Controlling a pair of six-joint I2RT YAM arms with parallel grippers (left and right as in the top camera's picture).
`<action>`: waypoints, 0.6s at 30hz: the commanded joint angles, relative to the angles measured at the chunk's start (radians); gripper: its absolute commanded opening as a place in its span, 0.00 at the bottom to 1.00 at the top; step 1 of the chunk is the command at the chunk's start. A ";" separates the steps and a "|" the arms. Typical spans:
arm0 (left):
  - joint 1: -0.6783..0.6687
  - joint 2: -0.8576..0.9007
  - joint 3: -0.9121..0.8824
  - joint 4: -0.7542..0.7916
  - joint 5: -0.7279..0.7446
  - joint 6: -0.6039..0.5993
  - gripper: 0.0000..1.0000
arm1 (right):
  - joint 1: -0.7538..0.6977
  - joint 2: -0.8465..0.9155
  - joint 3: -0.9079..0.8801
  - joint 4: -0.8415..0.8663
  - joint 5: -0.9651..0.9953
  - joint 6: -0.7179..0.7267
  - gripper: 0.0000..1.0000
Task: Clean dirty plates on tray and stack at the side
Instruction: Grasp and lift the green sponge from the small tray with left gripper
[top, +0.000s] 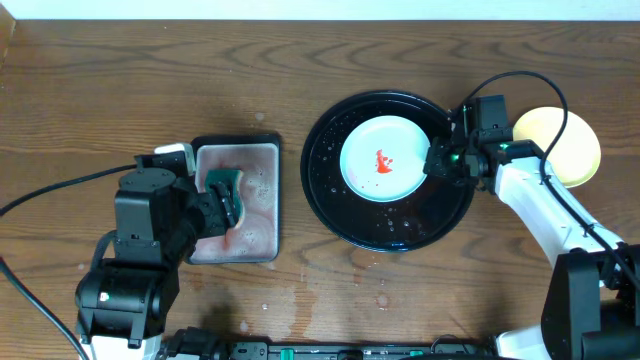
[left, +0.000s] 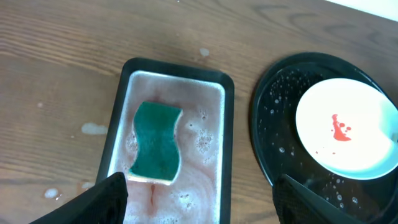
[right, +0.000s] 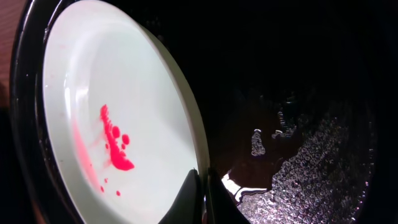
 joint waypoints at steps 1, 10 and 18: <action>0.002 0.000 0.002 -0.007 -0.005 0.014 0.75 | 0.024 -0.010 0.008 0.002 0.005 0.022 0.27; 0.002 0.100 0.002 -0.073 -0.118 0.013 0.75 | 0.002 -0.094 0.045 -0.059 -0.035 -0.002 0.46; 0.002 0.362 0.002 -0.054 -0.172 -0.032 0.75 | -0.001 -0.382 0.053 -0.156 0.040 -0.093 0.49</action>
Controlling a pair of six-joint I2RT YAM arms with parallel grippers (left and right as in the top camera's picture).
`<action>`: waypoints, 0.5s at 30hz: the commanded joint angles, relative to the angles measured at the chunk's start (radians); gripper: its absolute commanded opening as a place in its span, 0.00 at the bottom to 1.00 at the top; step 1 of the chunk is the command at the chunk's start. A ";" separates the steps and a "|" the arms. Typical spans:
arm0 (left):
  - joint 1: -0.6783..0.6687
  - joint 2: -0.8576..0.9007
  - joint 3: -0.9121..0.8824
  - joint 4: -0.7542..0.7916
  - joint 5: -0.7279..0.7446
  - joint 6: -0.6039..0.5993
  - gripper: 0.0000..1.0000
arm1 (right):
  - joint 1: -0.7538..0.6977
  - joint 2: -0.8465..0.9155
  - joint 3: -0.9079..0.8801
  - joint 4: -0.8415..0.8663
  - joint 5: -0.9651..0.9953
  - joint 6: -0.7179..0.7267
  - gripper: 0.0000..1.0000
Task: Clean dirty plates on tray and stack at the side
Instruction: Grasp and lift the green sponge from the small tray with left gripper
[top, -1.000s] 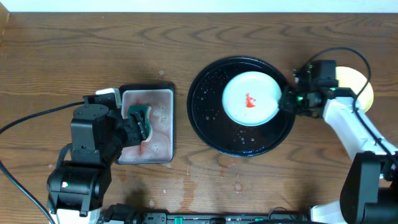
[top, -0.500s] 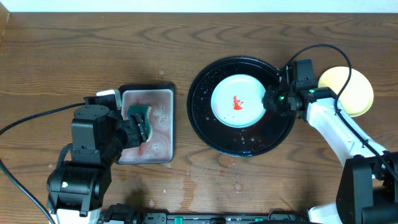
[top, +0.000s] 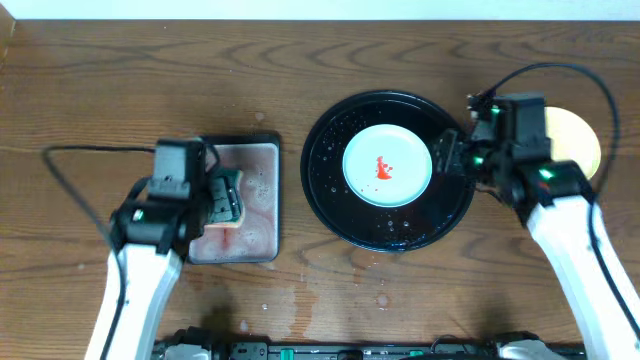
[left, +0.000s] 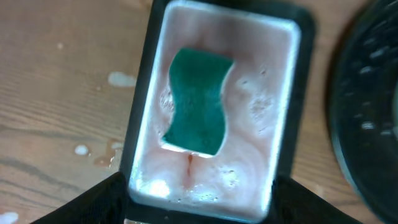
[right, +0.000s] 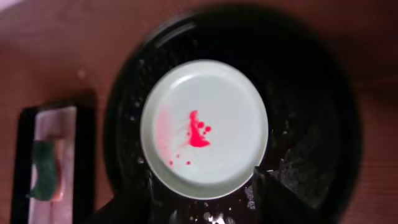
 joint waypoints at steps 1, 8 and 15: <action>0.002 0.122 0.002 0.016 -0.054 -0.025 0.72 | -0.006 -0.088 0.014 -0.040 0.043 -0.058 0.49; 0.002 0.352 0.000 0.098 -0.054 -0.024 0.61 | -0.006 -0.135 0.014 -0.084 0.043 -0.068 0.49; 0.002 0.471 -0.012 0.159 -0.053 -0.024 0.59 | -0.006 -0.135 0.014 -0.098 0.043 -0.076 0.48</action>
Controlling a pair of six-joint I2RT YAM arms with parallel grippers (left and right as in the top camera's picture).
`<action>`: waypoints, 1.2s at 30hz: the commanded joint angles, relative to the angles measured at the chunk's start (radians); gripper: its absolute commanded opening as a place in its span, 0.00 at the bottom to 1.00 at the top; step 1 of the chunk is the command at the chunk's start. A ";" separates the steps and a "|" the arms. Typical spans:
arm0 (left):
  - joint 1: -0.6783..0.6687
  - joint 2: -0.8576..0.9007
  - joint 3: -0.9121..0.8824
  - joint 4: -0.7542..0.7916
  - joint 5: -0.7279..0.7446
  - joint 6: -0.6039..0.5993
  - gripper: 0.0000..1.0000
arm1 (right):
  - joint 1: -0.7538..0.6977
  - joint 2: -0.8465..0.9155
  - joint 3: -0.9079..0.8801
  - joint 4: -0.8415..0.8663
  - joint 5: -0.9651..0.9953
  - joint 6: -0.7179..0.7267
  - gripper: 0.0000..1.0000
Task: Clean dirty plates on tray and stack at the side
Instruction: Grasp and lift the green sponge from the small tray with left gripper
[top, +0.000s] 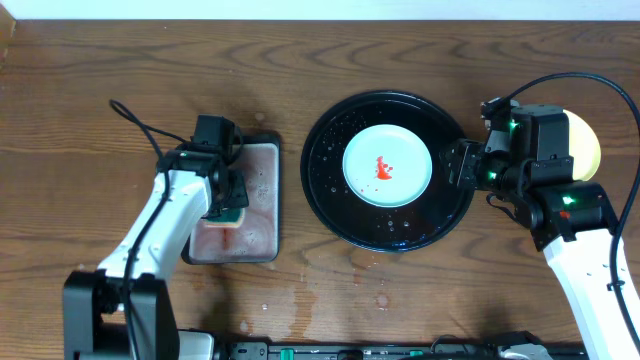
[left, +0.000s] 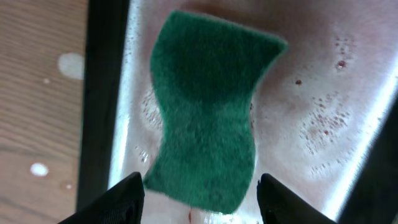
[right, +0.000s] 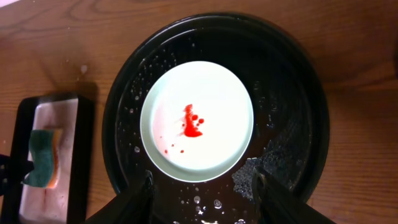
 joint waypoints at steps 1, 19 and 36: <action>0.002 0.049 -0.012 0.021 -0.016 -0.003 0.59 | -0.006 -0.011 0.009 -0.004 0.006 -0.024 0.48; 0.002 0.178 -0.024 0.133 -0.005 -0.003 0.46 | -0.006 -0.011 0.009 -0.060 0.006 -0.035 0.45; 0.002 0.176 -0.016 0.109 0.022 -0.004 0.07 | -0.006 -0.012 0.009 -0.063 0.005 -0.035 0.44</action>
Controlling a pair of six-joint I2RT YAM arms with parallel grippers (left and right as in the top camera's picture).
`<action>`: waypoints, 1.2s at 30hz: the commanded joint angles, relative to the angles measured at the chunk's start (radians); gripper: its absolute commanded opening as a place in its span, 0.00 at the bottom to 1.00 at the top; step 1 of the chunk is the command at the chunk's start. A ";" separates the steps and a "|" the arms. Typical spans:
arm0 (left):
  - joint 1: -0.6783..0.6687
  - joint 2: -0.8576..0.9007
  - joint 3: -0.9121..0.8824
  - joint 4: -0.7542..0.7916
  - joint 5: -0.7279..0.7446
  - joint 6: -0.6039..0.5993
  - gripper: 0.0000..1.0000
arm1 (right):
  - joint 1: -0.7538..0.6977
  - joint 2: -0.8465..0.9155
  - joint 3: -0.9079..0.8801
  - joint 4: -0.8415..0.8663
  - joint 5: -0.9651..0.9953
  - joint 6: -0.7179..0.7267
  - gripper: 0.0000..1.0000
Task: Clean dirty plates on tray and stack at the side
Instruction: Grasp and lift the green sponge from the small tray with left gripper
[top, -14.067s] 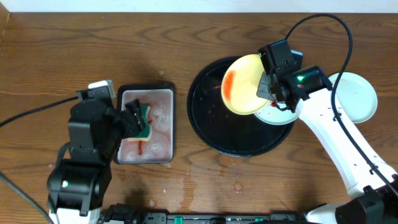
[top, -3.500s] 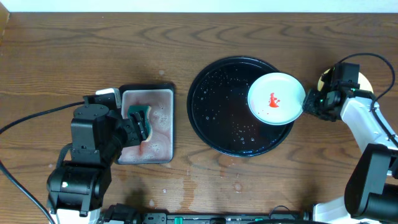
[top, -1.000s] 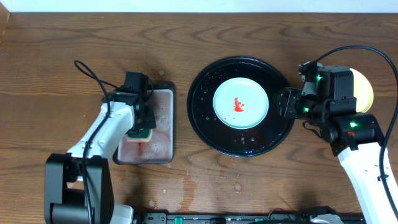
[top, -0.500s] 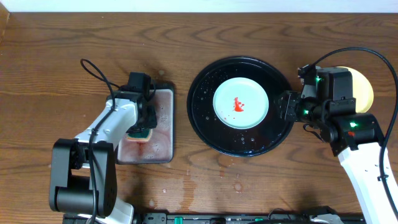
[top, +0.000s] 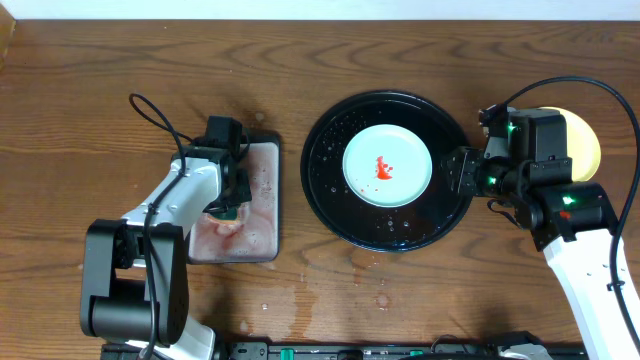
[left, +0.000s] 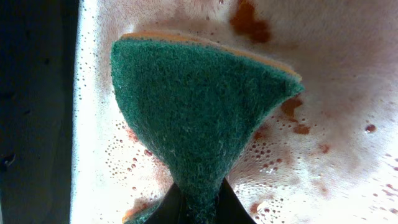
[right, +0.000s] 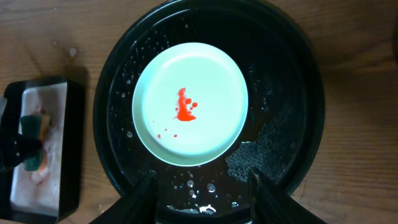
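Observation:
A pale plate with a red smear lies in the round black tray. My left gripper is down in the soapy rectangular basin, shut on the green sponge, which is pinched and bent between the fingers. My right gripper hangs open above the tray's right side, nothing between its fingers. A yellow plate lies on the table at the far right, partly hidden by the right arm.
The basin holds pinkish foamy water with red specks. Water drops dot the wood in front of the tray. Cables run from both arms over the table.
My left gripper has gone from open over the sponge to shut on it, squeezing it in the foam. The right gripper stays open above the tray, shifted only slightly.
At first my right gripper was shut on the dirty plate's rim in the tray and my left hung open over the basin. Then the right had let go and stood higher, open. The left came lower over the sponge and now grips it.

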 joint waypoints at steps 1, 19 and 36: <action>-0.001 -0.020 -0.004 -0.033 0.034 -0.002 0.07 | -0.006 -0.012 0.009 -0.001 0.003 -0.013 0.44; 0.001 -0.309 0.002 -0.039 0.143 -0.002 0.07 | -0.006 -0.012 0.009 -0.010 0.002 -0.012 0.42; 0.001 -0.309 0.002 -0.014 0.193 -0.002 0.07 | -0.006 -0.012 0.009 -0.020 0.002 -0.012 0.42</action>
